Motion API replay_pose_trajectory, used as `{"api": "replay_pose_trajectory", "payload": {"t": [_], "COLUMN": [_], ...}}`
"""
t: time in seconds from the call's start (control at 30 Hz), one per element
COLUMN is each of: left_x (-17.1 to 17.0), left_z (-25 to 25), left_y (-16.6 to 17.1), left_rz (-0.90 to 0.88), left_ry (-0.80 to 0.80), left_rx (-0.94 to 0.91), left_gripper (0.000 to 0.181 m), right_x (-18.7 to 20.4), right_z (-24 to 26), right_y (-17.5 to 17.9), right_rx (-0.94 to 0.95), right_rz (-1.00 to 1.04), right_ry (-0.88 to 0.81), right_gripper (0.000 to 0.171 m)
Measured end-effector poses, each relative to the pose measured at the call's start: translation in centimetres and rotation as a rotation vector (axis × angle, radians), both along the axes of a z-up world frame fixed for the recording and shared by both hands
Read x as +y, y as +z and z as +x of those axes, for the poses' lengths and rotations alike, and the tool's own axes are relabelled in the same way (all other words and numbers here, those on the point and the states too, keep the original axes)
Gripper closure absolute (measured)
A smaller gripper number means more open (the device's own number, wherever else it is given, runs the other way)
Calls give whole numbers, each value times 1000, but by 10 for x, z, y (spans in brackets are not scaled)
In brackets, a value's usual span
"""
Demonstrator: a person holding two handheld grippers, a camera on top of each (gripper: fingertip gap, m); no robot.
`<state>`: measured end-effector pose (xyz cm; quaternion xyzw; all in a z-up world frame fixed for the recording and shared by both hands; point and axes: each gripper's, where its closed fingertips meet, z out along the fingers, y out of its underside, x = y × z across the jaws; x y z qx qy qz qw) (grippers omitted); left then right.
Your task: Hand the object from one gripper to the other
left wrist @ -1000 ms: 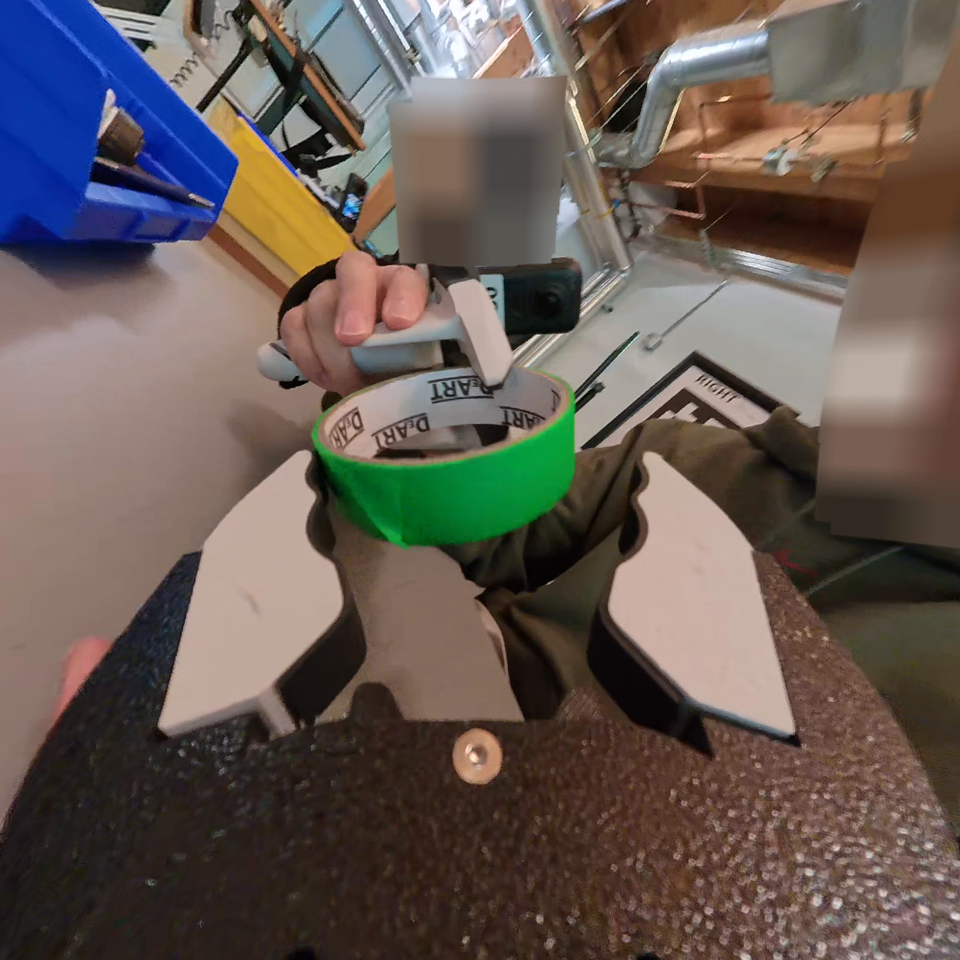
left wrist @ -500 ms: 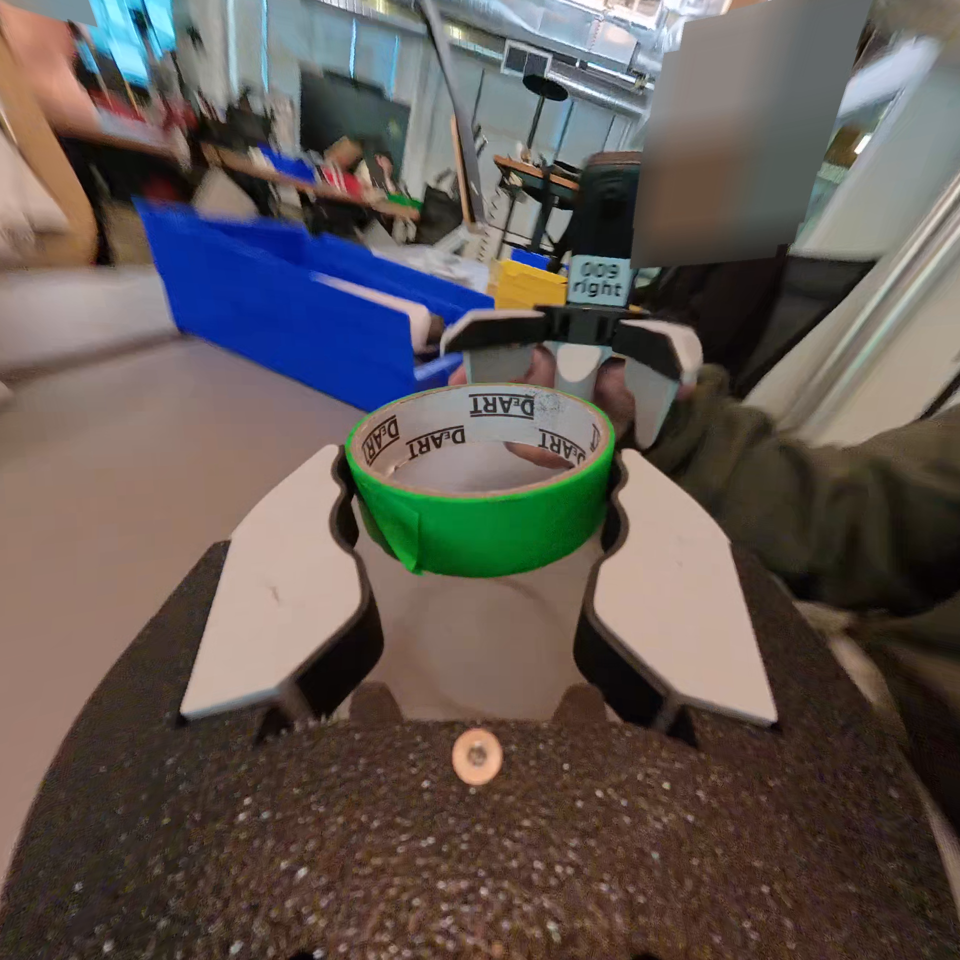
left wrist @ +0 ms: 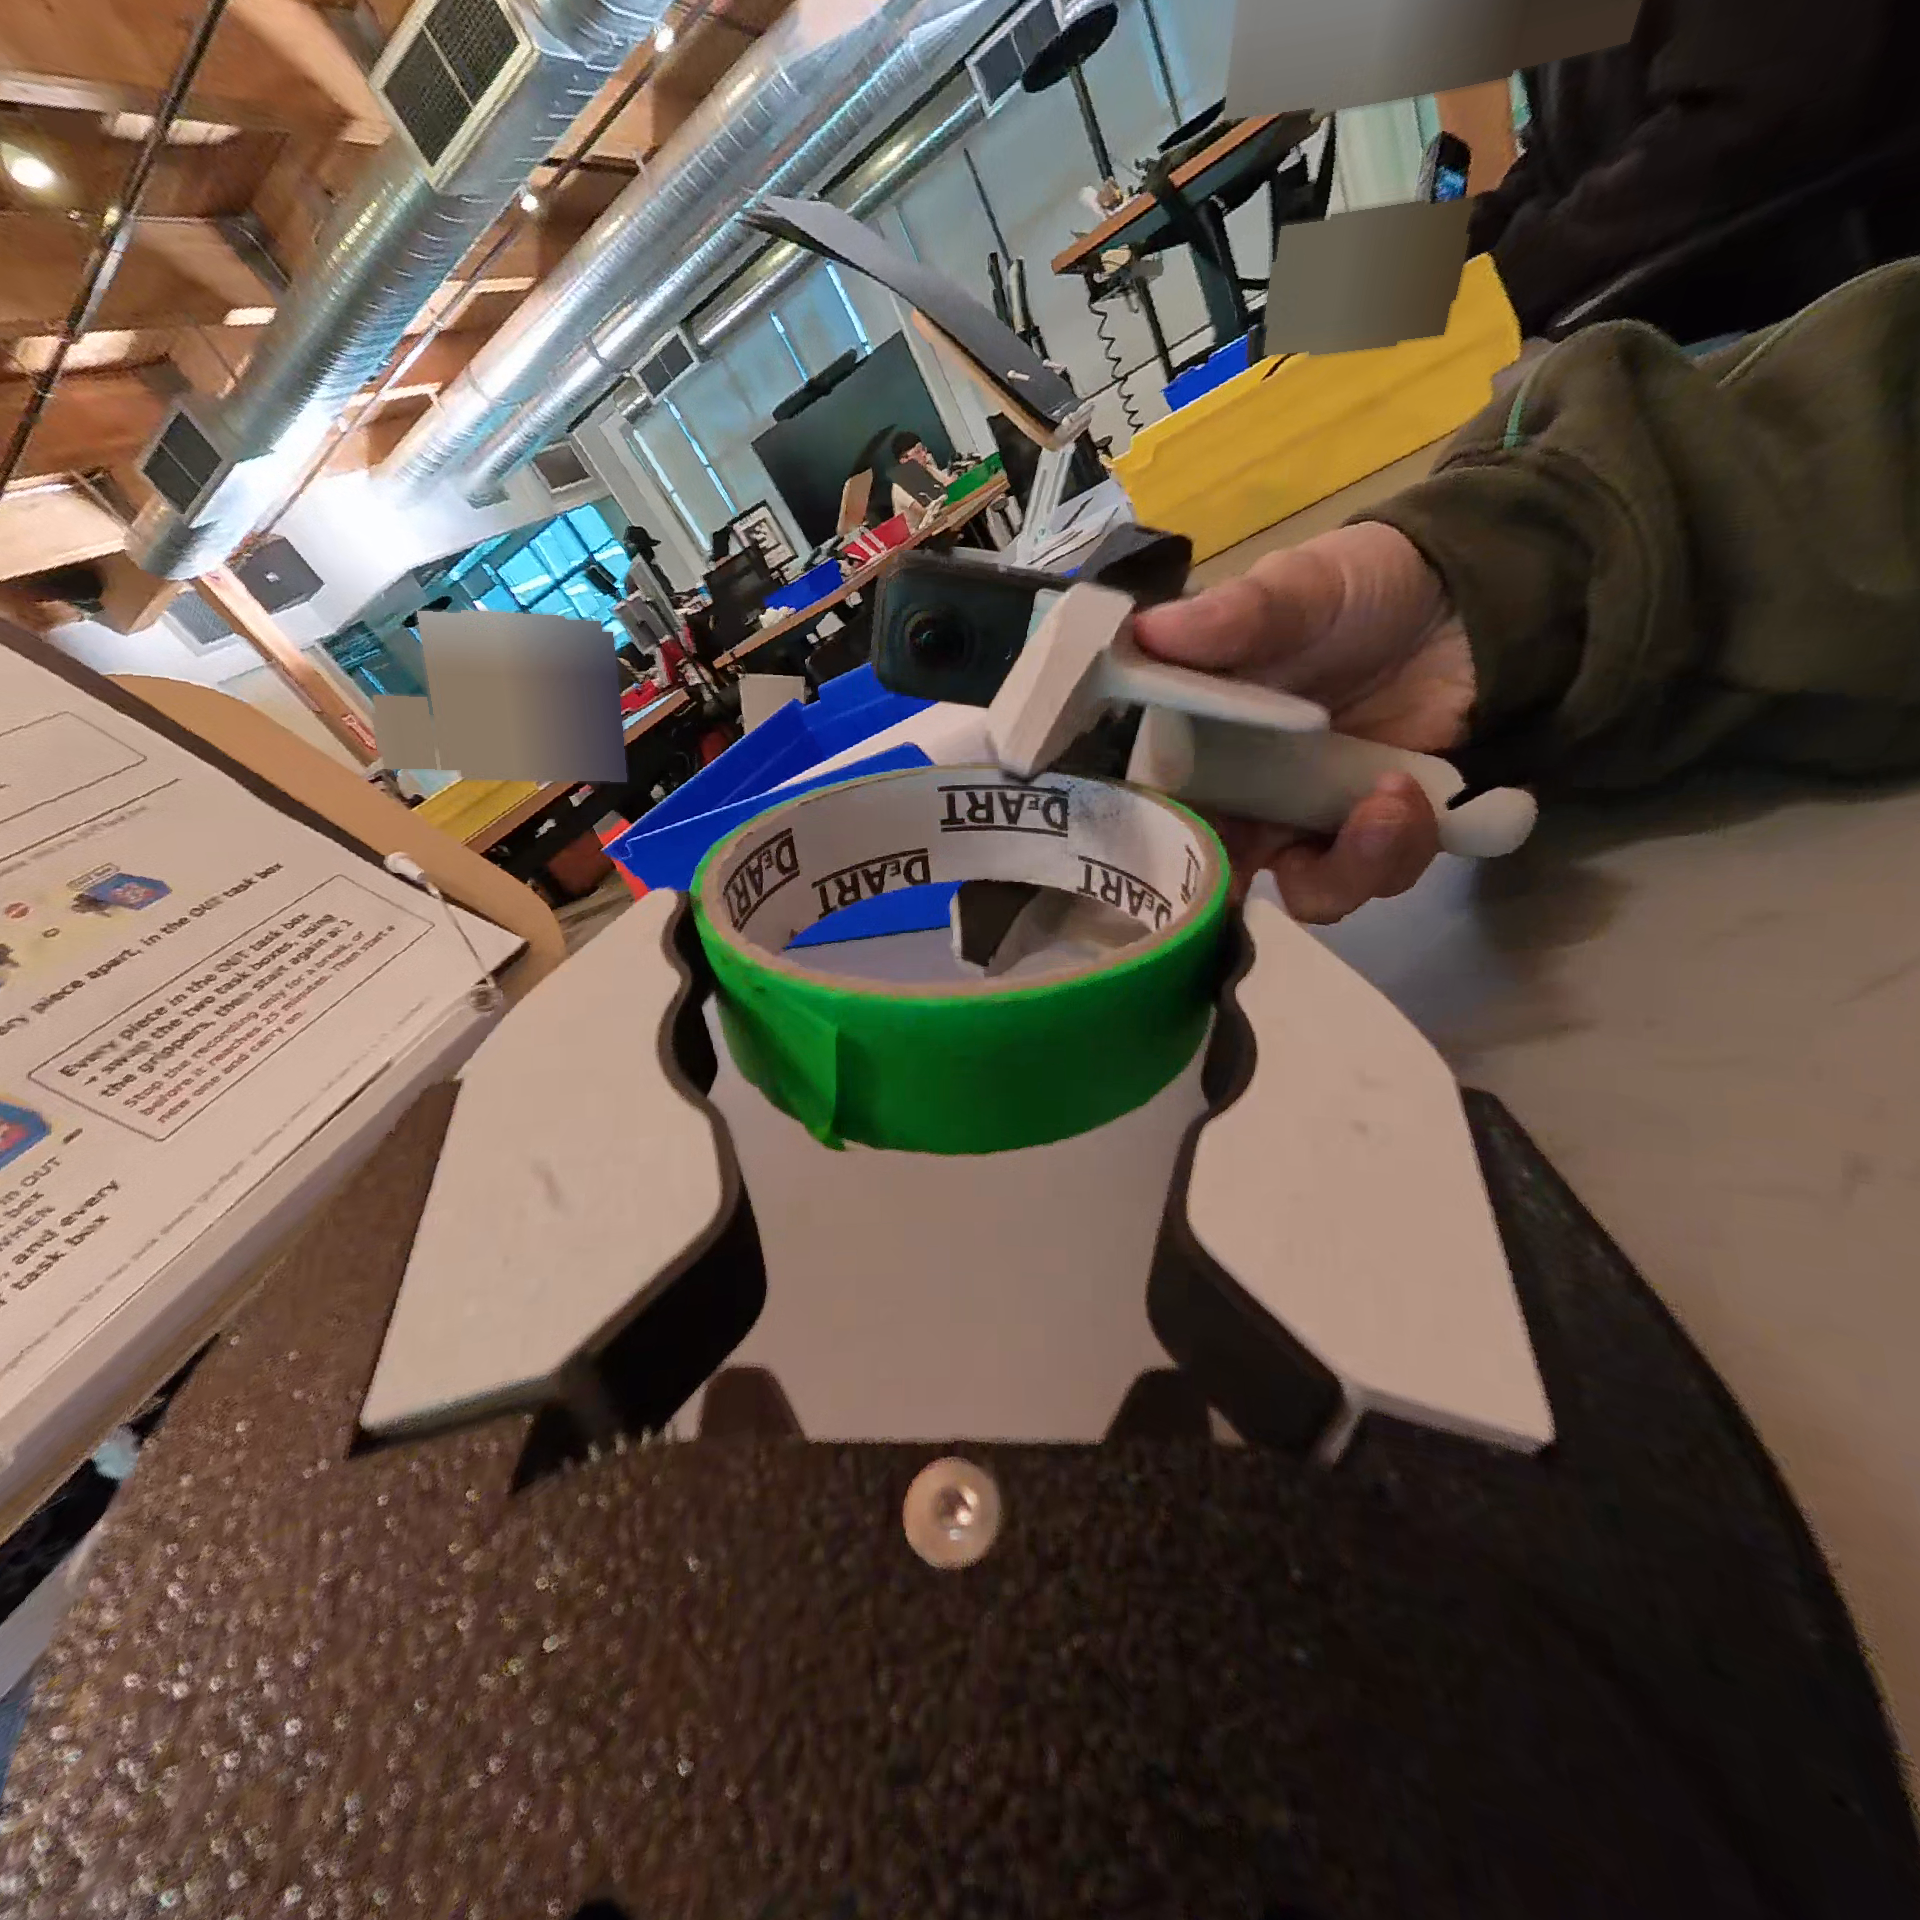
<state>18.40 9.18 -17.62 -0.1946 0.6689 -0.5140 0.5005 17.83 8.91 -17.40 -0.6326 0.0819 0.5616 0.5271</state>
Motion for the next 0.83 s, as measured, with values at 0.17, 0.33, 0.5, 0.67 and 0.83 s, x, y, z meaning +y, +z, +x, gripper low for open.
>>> {"api": "replay_pose_trajectory", "payload": {"t": [0.17, 0.33, 0.5, 0.67, 0.83], "left_x": [6, 11, 6, 1, 1], "left_z": [-1, 2, -2, -15, -27], "left_y": [2, -6, -3, 10, 12], "left_rz": [11, -7, -399, -864, -1167], "left_ry": [24, 69, -68, -374, -614], "left_rx": [-15, 53, 306, 539, 779], "left_gripper": [89, 89, 79, 83, 98], "right_x": [-2, 1, -2, -15, -26], "right_z": [7, 9, 21, 10, -14], "right_y": [-2, -6, 13, 34, 14], "right_rx": [-51, -148, -396, -697, -1337], "right_rz": [2, 18, 184, 437, 688], "right_ry": [-33, -61, -205, -260, -242], "right_gripper": [140, 141, 143, 143, 143]}}
